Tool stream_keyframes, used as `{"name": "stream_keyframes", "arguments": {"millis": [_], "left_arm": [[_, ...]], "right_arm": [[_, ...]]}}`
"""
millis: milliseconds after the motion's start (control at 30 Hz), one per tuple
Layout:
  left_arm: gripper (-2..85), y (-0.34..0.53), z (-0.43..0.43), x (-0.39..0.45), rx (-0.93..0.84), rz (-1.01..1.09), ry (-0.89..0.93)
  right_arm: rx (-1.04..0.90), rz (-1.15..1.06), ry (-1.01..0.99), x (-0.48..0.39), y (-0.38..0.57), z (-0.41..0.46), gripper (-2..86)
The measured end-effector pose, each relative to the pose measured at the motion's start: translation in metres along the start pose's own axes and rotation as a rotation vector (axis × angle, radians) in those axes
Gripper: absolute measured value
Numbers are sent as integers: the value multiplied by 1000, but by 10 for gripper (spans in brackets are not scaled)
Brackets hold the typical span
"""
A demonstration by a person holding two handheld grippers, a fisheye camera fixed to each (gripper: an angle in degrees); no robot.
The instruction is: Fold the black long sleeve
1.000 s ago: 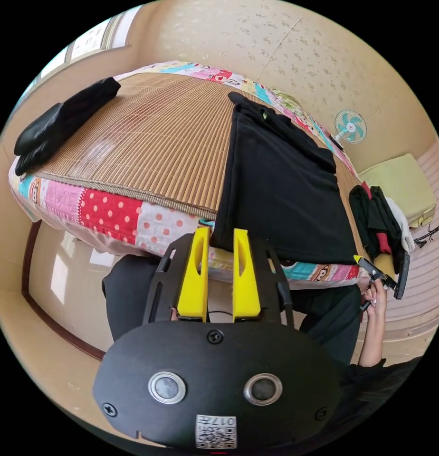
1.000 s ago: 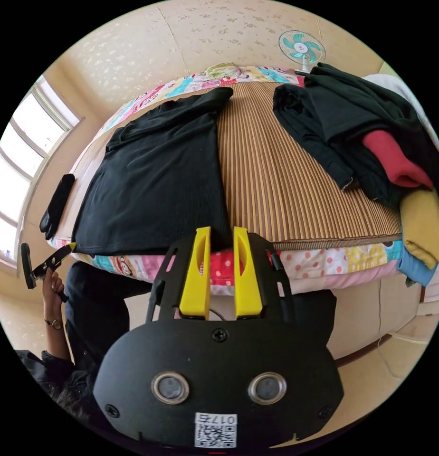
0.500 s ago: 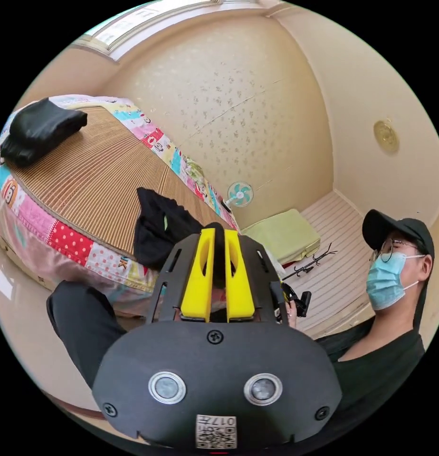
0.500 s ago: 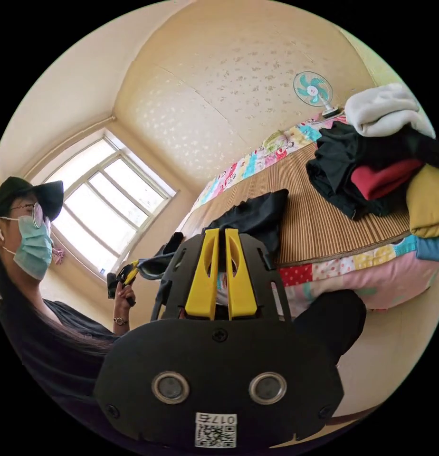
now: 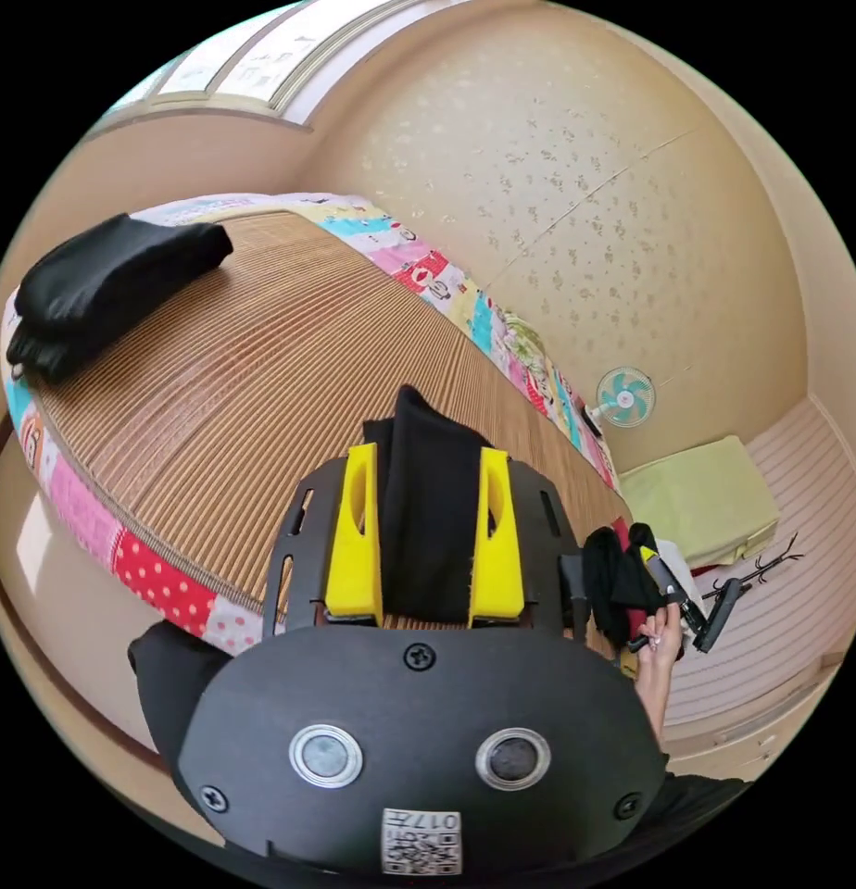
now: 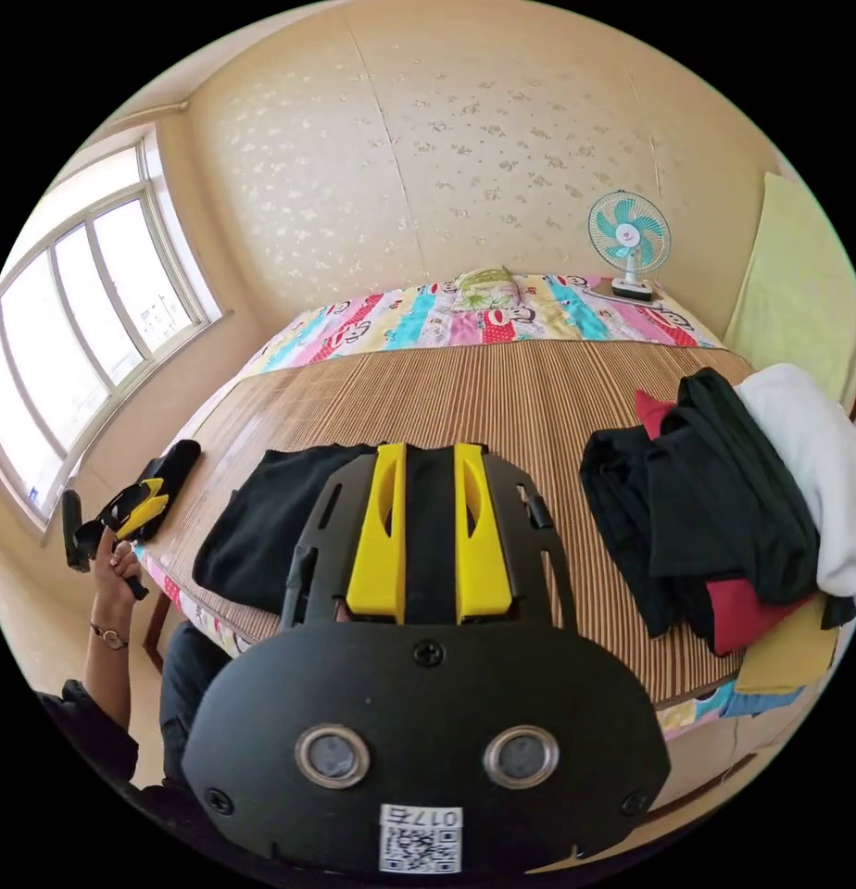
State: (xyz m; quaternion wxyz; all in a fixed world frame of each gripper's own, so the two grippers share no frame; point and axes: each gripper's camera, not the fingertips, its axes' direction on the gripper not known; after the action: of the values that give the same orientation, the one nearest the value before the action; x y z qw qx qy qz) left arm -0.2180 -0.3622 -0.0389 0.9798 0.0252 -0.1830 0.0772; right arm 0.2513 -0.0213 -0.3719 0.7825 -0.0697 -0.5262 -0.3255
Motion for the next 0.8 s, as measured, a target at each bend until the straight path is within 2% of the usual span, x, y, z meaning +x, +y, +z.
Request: {"name": "stream_keyframes", "arguments": {"millis": [100,200,233,267,433,467,533,567,633,733,800], "left_arm": [[179,50,12,-37,-83,-123,-14],[172,84,34,-70,-164,-291,105],[156,89,43,-77,-177,-328,128],[144,90,45,-79,-170,-340,129],[64,65,57,-51,-120,-385,129],[58,60,57,-41,-104,-360,163],[54,41,56,26,-50,-141,312],[54,39,57,49,-53,-65,330],[54,54,69,140,-110,198,370],[56,105,99,226,-205,430,463],[65,135,121,256,-292,498,532]], "right_arm": [[-61,-37,37,-6,61,31,59],[-231,-57,200,4,116,82,22],[-229,-66,191,10,133,88,15],[-145,-68,171,15,146,80,12],[-107,-63,91,45,156,81,5],[-89,-42,59,55,158,79,5],[-47,-20,18,69,165,76,6],[-20,-8,-8,79,170,74,6],[1,23,-55,97,171,68,9],[83,105,-136,137,175,52,16],[147,203,-115,166,181,40,25]]}}
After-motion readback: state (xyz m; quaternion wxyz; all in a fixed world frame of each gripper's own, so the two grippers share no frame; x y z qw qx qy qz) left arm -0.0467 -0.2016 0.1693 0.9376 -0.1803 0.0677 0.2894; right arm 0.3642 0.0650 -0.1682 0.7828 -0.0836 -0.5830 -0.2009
